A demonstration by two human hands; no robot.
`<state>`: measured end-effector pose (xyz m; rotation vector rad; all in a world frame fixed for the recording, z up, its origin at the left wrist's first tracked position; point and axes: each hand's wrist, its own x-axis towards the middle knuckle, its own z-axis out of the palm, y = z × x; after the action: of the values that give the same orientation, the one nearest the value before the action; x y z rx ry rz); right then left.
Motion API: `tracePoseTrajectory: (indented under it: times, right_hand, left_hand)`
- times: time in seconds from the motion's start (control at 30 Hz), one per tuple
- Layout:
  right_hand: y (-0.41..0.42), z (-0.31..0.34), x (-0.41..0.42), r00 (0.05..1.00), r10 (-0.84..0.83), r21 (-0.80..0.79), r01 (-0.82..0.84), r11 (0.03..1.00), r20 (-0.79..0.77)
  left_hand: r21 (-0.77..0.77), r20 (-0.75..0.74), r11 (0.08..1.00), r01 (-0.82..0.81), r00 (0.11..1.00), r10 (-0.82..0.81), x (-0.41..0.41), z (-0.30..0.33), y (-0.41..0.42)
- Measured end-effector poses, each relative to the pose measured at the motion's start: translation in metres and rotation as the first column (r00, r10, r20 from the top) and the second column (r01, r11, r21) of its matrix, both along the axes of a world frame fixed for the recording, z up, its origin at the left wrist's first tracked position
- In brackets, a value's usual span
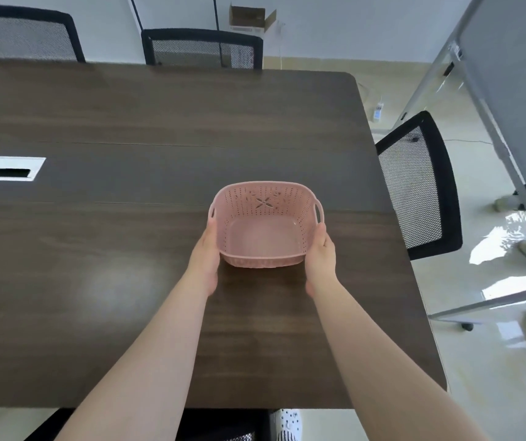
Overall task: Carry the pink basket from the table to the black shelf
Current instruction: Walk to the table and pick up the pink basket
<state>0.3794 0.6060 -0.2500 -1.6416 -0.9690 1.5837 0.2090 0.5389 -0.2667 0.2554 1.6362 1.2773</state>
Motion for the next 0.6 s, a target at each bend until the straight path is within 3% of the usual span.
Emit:
tracePoseTrajectory:
  times: [0.37,0.6]
  right_hand:
    - [0.001,0.004,0.003,0.999,0.042,0.017,-0.043,0.999,0.019]
    - [0.008,0.005,0.007,0.991,0.124,-0.011,-0.123,0.992,0.052]
  left_hand:
    - [0.069,-0.051,0.997,0.039,0.998,-0.036,-0.001,-0.012,-0.001]
    - [0.102,0.018,0.994,0.031,0.999,-0.033,-0.001,-0.010,-0.002]
